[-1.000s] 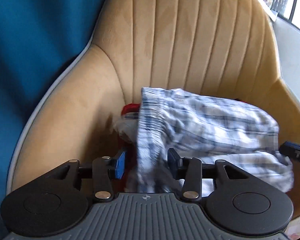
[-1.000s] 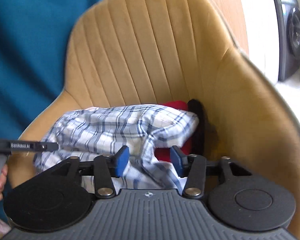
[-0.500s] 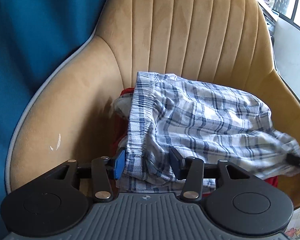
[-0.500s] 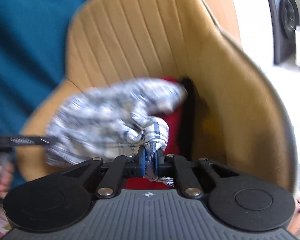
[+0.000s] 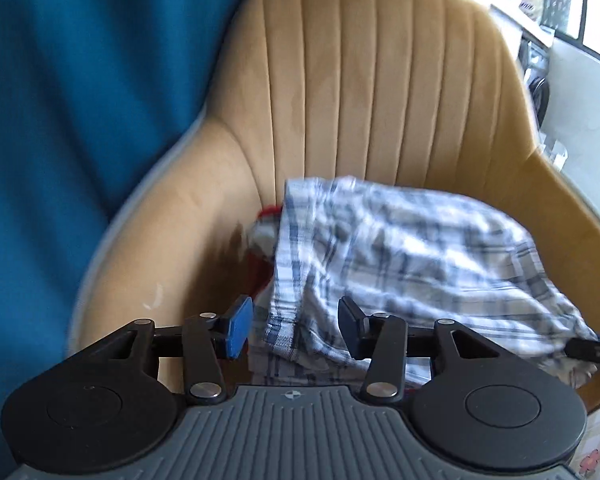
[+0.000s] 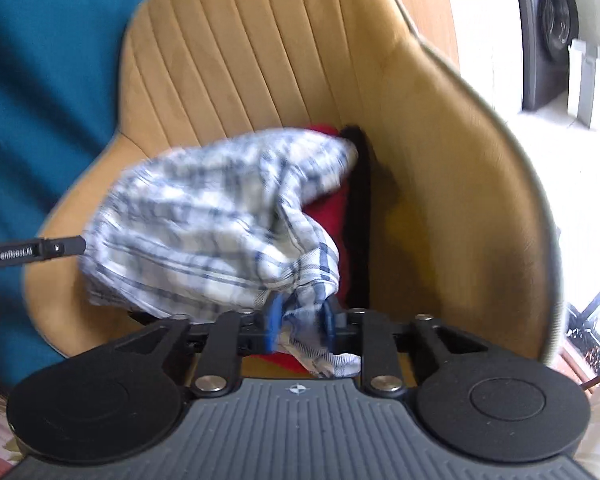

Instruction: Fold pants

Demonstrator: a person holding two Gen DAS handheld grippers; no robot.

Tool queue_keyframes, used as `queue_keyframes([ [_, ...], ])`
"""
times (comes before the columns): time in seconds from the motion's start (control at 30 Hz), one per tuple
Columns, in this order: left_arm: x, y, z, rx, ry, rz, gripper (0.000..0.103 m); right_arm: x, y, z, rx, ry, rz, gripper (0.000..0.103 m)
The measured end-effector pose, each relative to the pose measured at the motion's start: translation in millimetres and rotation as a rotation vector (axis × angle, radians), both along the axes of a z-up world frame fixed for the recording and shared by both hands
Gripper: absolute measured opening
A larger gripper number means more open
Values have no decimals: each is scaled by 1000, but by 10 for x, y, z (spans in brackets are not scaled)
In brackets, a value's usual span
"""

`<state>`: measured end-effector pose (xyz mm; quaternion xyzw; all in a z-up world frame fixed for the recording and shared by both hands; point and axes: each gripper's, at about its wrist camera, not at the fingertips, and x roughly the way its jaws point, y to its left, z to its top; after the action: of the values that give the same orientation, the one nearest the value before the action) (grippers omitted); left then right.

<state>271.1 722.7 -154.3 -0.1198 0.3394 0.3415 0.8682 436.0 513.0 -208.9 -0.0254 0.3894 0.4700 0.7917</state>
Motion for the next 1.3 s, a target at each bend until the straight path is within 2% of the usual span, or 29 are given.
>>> queue_keyframes([
  [0.03, -60, -89, 101, 17, -11, 1, 51, -60, -45, 92, 13, -19, 4, 41],
  [0.1, -192, -301, 309, 50, -44, 6, 58, -211, -175, 293, 36, -75, 10, 47],
  [0.17, -310, -523, 493, 80, -70, 11, 63, -380, -316, 501, 61, -129, 17, 61],
  [0.2, -383, -676, 598, 99, -79, 8, 65, -467, -386, 598, 72, -160, 19, 64],
  [0.33, -650, -1235, 914, 147, -116, 11, 68, -855, -765, 997, 134, -288, 26, 89],
  [0.47, -963, -1778, 1178, 155, -165, 29, 81, -1193, -1239, 1306, 203, -354, 20, 103],
  [0.67, -1330, -2544, 1451, 209, -187, 41, 102, -1593, -1898, 1558, 255, -361, 9, 103],
  [0.93, -1747, -3347, 1640, 229, -236, 31, 103, -2070, -2663, 1739, 295, -350, 6, 103],
  [1.07, -1928, -3777, 1655, 274, -245, 31, 103, -2258, -2960, 1808, 303, -346, 18, 103],
  [1.3, -2166, -4074, 1652, 264, -267, 88, 103, -2474, -3167, 1874, 314, -354, 57, 103],
])
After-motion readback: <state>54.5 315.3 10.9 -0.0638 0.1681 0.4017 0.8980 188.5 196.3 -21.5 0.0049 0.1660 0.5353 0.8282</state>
